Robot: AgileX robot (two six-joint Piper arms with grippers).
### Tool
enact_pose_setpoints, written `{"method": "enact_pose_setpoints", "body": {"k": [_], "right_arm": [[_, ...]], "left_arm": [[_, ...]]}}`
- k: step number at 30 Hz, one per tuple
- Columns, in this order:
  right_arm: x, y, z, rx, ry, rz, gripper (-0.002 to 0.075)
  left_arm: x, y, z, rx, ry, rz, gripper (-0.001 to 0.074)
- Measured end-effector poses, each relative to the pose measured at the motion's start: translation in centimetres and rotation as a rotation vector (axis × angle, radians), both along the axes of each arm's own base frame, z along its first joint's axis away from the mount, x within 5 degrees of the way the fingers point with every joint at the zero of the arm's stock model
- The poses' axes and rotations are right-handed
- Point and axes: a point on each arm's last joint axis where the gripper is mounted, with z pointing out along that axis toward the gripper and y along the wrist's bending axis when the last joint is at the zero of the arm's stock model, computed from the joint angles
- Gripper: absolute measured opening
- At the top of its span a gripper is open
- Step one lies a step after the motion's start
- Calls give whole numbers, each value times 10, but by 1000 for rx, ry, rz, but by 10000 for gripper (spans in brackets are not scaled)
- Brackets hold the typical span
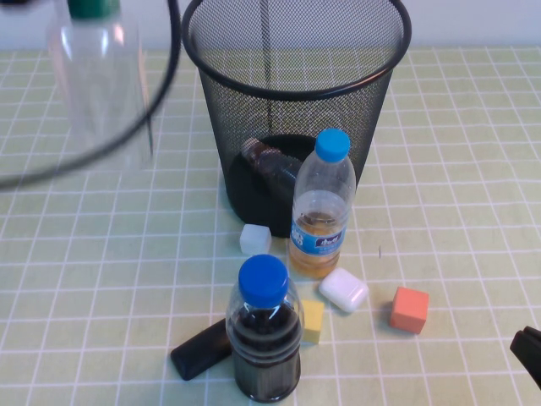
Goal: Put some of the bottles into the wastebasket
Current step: Place the bottle in the trash can
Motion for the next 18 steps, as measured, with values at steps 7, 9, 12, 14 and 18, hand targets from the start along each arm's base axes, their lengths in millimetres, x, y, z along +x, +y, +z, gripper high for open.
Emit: {"method": "enact_pose_setpoints", "body": {"k": [7, 9, 12, 14, 18], "right_arm": [[0, 0, 0, 2, 1, -1, -7], [0, 0, 0, 0, 0, 0, -7], [0, 0, 0, 0, 0, 0, -7], [0, 0, 0, 0, 0, 0, -7], [0, 0, 0, 0, 0, 0, -7]], "left_arm": [[25, -13, 84, -129, -225, -68, 353], [35, -23, 92, -161, -241, -101, 353], [60, -48, 86, -181, -226, -172, 353], [78, -64, 74, -186, -204, -206, 353], [123, -100, 36, -198, -126, -238, 353]]}}
